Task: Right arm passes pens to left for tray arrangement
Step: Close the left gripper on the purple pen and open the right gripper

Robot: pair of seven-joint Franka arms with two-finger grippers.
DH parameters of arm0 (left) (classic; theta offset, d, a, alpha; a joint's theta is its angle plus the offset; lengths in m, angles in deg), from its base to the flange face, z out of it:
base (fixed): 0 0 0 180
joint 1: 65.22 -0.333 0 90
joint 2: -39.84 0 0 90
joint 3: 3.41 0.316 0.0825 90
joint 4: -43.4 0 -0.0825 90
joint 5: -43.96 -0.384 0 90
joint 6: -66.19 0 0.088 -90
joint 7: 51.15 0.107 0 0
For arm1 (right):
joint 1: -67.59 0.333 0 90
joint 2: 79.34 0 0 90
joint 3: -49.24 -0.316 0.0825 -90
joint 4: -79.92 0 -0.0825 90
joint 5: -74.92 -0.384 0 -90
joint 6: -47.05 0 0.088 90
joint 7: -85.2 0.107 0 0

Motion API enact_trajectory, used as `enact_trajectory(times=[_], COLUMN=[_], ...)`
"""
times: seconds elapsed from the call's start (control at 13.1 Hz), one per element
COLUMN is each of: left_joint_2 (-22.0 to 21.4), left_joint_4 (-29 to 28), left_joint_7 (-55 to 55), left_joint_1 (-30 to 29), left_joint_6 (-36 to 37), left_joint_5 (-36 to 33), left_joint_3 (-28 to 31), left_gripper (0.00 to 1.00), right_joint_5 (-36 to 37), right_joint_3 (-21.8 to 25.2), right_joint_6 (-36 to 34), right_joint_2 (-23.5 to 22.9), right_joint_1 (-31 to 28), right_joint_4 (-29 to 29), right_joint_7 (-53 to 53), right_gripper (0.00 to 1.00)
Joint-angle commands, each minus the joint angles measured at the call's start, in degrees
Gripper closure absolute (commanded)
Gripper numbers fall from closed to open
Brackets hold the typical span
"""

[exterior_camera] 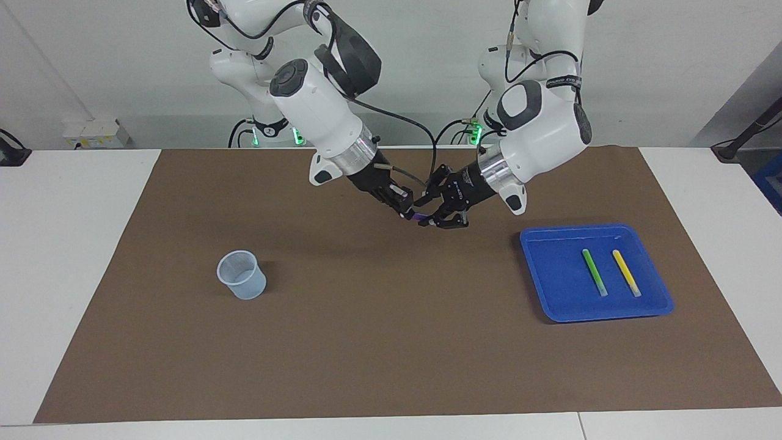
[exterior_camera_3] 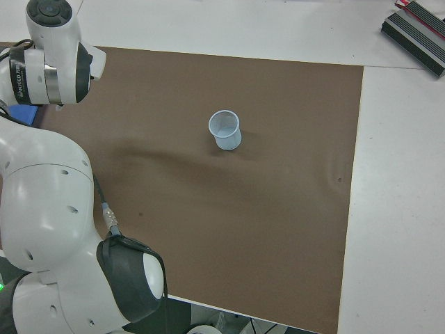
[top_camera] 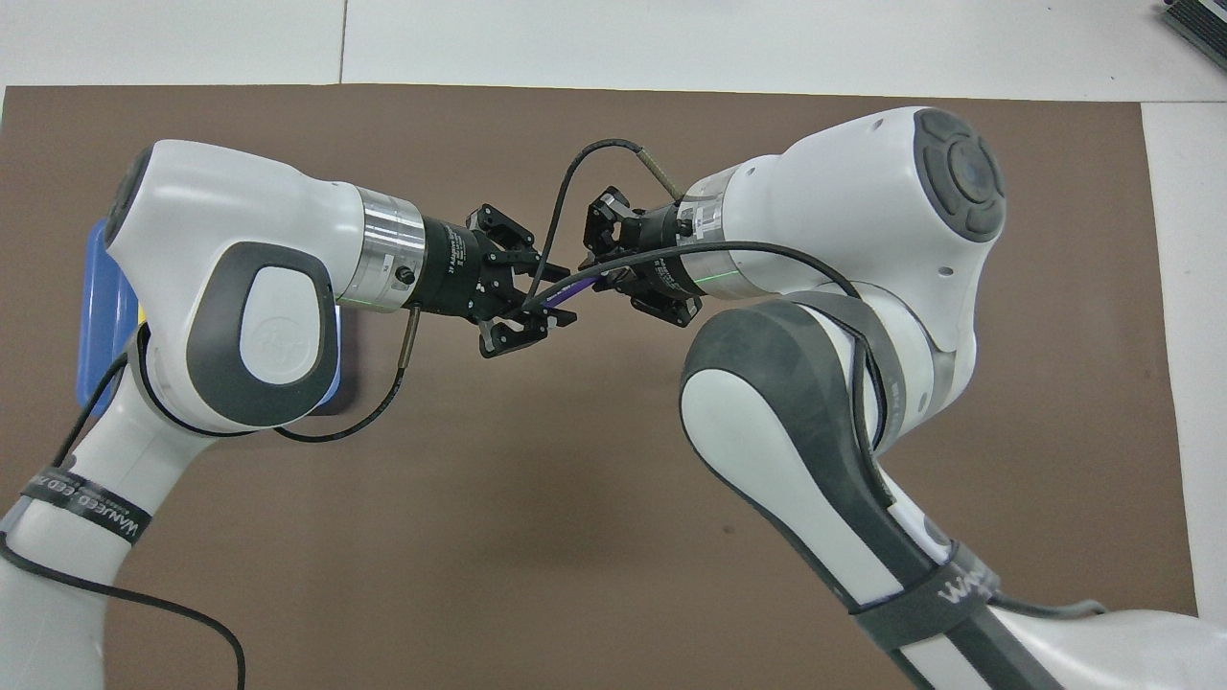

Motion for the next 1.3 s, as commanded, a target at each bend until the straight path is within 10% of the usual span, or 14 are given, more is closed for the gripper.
enact_trajectory(times=[0.0, 0.38, 0.53, 0.99, 1.14, 1.22], left_joint_2=[-0.72, -0.81, -0.81, -0.81, -0.81, -0.81], left_joint_4=[-1.93, -2.64, -2.9, -2.29, -2.29, -2.29], left_joint_7=[0.94, 1.47, 1.91, 6.22, 6.57, 6.66], left_joint_1=[0.3, 0.13, 0.03, -0.14, -0.32, -0.4], left_joint_6=[-1.95, -2.83, -2.74, -1.69, -1.42, -1.34], left_joint_5=[0.05, 0.05, 0.05, -0.13, -0.13, -0.13], left_joint_3=[0.37, 0.37, 0.37, 0.45, 0.63, 0.63], left_gripper=[0.71, 0.74, 1.0, 1.0, 1.0, 1.0], right_joint_5=[-1.33, -1.33, -1.33, -1.33, -1.24, -1.24], right_joint_3=[-0.09, -0.09, -0.09, -0.09, -0.09, -0.09], right_joint_6=[1.55, 1.55, 1.55, 1.64, 1.73, 2.16], right_joint_2=[0.27, 0.27, 0.27, 0.27, 0.27, 0.18], right_joint_1=[-0.04, -0.04, -0.04, -0.13, -0.13, -0.13], right_joint_4=[-0.91, -0.91, -0.91, -0.91, -0.91, -0.82], right_joint_7=[0.46, 0.46, 0.46, 0.46, 0.37, 0.46], right_gripper=[0.97, 0.96, 0.96, 0.9, 0.63, 0.28])
